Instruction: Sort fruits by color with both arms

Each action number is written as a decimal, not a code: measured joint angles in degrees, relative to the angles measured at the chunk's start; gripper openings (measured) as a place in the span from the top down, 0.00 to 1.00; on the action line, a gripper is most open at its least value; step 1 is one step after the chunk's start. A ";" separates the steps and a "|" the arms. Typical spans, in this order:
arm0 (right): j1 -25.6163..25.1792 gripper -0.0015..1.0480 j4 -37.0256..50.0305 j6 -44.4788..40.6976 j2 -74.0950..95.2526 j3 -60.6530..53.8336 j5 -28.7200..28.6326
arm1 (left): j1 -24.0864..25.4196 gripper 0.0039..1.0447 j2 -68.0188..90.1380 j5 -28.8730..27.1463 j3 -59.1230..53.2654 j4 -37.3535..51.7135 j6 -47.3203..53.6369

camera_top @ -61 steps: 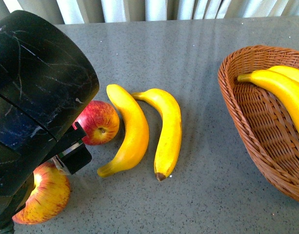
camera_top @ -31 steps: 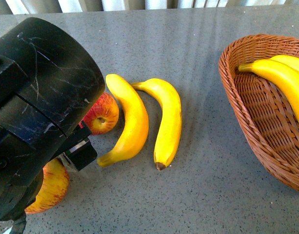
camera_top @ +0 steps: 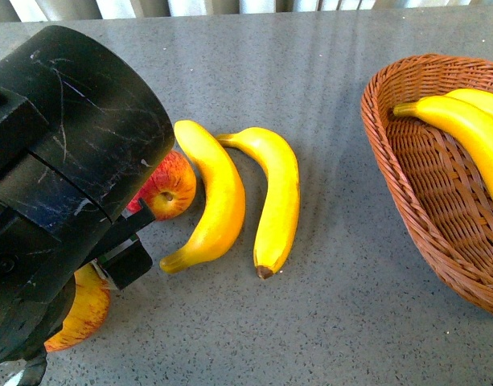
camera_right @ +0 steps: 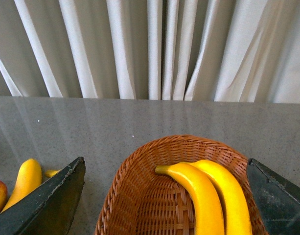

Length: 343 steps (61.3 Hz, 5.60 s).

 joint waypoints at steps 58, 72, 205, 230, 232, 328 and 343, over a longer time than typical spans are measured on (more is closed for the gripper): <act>0.00 0.09 0.00 0.00 0.00 0.00 0.00 | 6.58 0.32 -24.17 -12.15 -5.33 5.27 -9.31; 0.00 0.09 0.00 0.00 0.00 0.00 0.00 | 11.13 0.32 -24.00 -16.37 -7.37 3.28 -9.16; 0.00 0.09 -0.02 0.00 0.00 0.00 0.09 | 1.20 0.09 12.41 -0.61 20.22 6.38 27.23; 0.00 0.09 -0.02 0.00 0.00 0.00 0.09 | 1.29 0.29 13.18 -0.52 20.20 5.86 27.47; 0.00 0.09 -0.02 0.00 0.00 0.00 0.09 | 1.29 0.30 13.18 -0.52 20.20 5.86 27.47; 0.00 0.09 -0.02 0.00 0.00 0.00 0.09 | 14.43 0.09 -7.80 -18.53 6.84 16.46 19.61; 0.00 0.09 -0.02 0.00 0.00 0.00 0.09 | 16.02 0.10 -15.10 -16.28 1.73 28.61 27.12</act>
